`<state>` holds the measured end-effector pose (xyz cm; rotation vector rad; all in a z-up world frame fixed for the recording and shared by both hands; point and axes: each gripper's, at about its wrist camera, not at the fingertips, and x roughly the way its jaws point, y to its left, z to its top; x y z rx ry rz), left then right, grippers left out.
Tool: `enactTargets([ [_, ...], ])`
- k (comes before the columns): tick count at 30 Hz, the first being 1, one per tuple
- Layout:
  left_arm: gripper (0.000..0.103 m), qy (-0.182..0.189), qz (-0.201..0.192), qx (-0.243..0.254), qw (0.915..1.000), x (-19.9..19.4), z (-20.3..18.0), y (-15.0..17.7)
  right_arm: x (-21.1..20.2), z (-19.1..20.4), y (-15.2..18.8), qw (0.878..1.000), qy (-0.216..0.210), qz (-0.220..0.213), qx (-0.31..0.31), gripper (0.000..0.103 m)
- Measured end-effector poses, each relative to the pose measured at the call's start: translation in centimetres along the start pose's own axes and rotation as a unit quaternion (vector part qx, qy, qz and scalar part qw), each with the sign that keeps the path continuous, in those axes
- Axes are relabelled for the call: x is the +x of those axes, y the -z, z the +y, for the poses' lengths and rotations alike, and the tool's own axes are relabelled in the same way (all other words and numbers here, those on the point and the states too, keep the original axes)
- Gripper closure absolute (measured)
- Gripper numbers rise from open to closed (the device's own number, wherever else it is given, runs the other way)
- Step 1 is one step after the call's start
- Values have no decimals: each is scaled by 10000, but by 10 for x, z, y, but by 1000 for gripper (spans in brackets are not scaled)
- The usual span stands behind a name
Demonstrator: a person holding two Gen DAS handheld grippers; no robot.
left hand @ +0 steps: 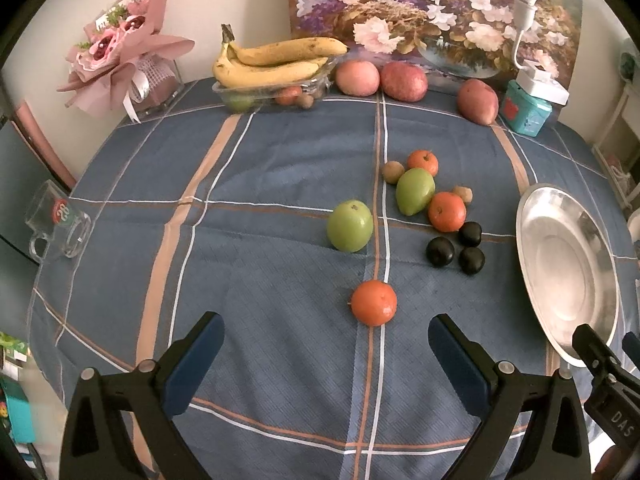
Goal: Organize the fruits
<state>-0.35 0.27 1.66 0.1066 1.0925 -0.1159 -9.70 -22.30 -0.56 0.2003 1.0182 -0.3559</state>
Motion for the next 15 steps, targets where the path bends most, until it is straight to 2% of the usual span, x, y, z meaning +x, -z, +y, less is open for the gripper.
enactTargets([
  [9,0,187,-19,-127,9997,1,3,-3,2,0,1,10000,8,34,-5,0],
  [15,0,338,-352,-382,9981,5,8,-20,10,0,0,9998,-62,202,40,0],
])
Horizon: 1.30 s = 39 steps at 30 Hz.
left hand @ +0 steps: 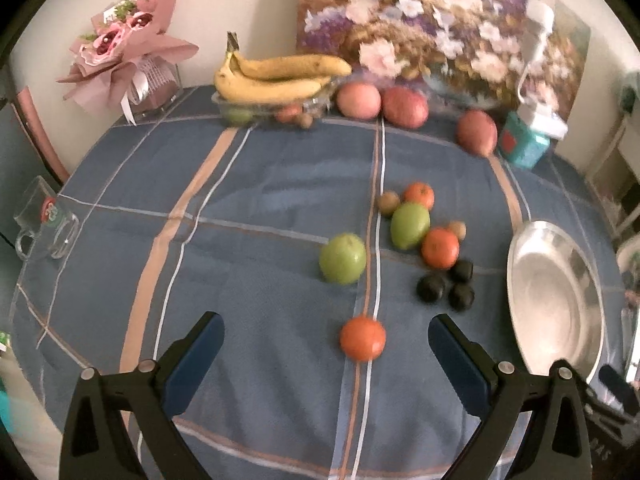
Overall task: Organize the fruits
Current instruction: 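Grasp a black plum with the right tool while the left tool grasps the large green pear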
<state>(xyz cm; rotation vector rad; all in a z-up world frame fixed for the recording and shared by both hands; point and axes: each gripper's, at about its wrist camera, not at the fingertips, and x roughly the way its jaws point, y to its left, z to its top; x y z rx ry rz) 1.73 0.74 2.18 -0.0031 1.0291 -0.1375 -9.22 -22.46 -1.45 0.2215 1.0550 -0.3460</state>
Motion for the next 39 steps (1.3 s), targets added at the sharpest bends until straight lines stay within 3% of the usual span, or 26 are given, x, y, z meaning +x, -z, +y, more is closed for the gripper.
enactTargets([
  [8,0,184,310,-475,9982,29,15,-20,-4,22,-37,9991,-160,-303,232,0],
  [12,0,-49,490,-638,9967,46,20,-28,9,40,-54,9982,-441,-118,381,0],
  [20,0,120,849,-1154,9896,81,29,-49,31,64,-83,9979,-538,-116,345,0],
  [29,1,191,948,-963,9906,87,25,-60,40,74,-108,9984,-509,-254,-64,1],
  [39,11,458,1254,-993,9861,103,20,-52,60,84,-90,9951,-815,307,-465,35],
])
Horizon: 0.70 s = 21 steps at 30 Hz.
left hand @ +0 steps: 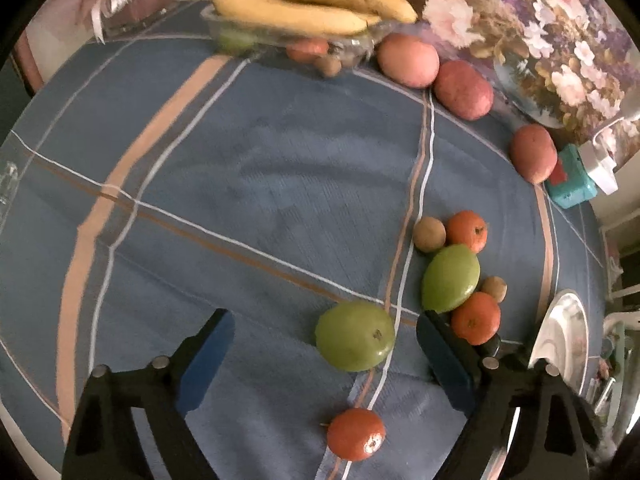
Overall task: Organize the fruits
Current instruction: 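Grasp a black plum with the right tool while the left tool grasps the large green pear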
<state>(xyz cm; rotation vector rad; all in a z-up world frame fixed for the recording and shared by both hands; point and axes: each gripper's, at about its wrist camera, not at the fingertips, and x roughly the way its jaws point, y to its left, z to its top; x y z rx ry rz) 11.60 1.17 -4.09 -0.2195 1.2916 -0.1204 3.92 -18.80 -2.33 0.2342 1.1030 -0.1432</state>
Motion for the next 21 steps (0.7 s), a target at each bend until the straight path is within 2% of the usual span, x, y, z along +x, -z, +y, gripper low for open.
enactTargets([
  [4,15,132,125,-42,9998,9,-2,3,17,5,7,9992,-122,350,-135,53],
  [6,16,202,123,-23,9997,10,-3,3,21,3,9,9990,-120,426,-88,55],
  [9,23,308,123,28,9994,11,-8,3,22,-4,11,9987,-119,499,49,57],
  [15,25,358,128,17,9993,17,-10,3,24,-8,15,9981,-156,599,32,62],
  [21,39,351,105,9,9993,20,-9,4,35,-6,17,9965,-207,806,13,66],
])
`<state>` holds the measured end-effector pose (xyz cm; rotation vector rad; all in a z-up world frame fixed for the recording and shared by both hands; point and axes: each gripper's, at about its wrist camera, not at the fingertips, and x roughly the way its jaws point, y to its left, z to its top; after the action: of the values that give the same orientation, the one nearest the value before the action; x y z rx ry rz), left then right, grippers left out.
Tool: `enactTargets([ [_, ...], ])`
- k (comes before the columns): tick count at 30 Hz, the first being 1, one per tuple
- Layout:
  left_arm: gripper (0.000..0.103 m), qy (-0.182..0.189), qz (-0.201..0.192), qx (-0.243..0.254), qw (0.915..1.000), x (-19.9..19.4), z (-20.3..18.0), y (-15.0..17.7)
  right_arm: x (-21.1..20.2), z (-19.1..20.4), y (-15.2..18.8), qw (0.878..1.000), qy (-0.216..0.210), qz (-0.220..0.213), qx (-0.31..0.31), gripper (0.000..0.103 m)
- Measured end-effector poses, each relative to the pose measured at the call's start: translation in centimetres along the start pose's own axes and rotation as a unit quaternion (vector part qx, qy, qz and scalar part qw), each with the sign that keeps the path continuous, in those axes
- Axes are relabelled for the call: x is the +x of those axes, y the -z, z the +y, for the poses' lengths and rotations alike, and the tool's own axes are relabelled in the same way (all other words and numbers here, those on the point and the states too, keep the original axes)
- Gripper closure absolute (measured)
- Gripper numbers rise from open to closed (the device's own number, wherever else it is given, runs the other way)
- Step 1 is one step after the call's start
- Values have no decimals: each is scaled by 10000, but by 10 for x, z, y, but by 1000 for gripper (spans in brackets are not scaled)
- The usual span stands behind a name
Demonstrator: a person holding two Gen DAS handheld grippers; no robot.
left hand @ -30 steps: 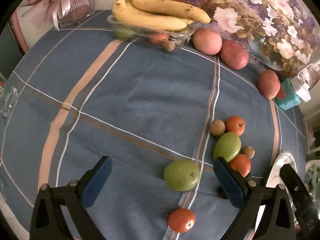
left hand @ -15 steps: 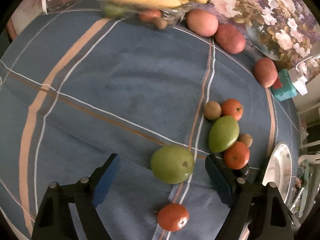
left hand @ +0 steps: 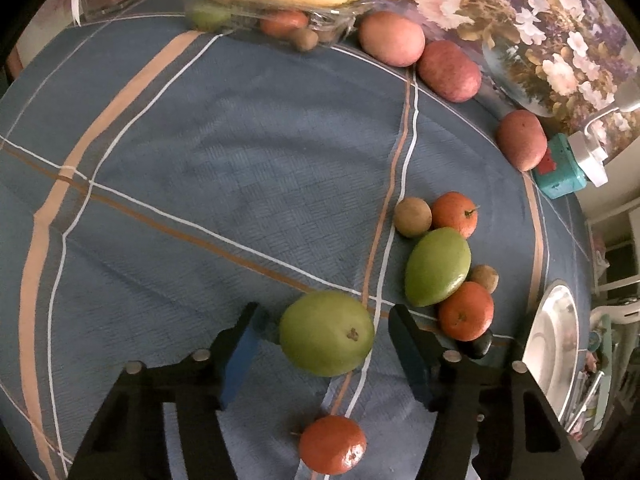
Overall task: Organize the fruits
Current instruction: 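Grasp a black plum with the right tool while the left tool grasps the large green pear, then carry both fruits over the steel plate and open both tools to drop them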
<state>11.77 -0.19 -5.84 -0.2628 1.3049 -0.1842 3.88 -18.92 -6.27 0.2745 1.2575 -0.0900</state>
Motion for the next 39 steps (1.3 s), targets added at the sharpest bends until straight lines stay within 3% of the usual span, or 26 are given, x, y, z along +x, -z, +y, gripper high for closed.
enactTargets([
  [3,56,65,-32,-66,10000,-3,4,1,6,-4,-1,9999,-50,57,93,68],
  [12,56,135,-95,-230,9996,-11,12,0,5,-4,2,9997,-225,-49,67,78],
  [24,56,325,-575,-155,9977,-51,-2,-2,-26,-1,-6,9982,-379,-457,107,79],
  [31,56,597,-571,388,9958,-57,-48,12,-58,-30,-11,9959,-95,-797,429,79],
  [39,56,1044,-193,1300,9858,-41,-117,50,-65,-119,1,9842,546,-779,1490,79],
])
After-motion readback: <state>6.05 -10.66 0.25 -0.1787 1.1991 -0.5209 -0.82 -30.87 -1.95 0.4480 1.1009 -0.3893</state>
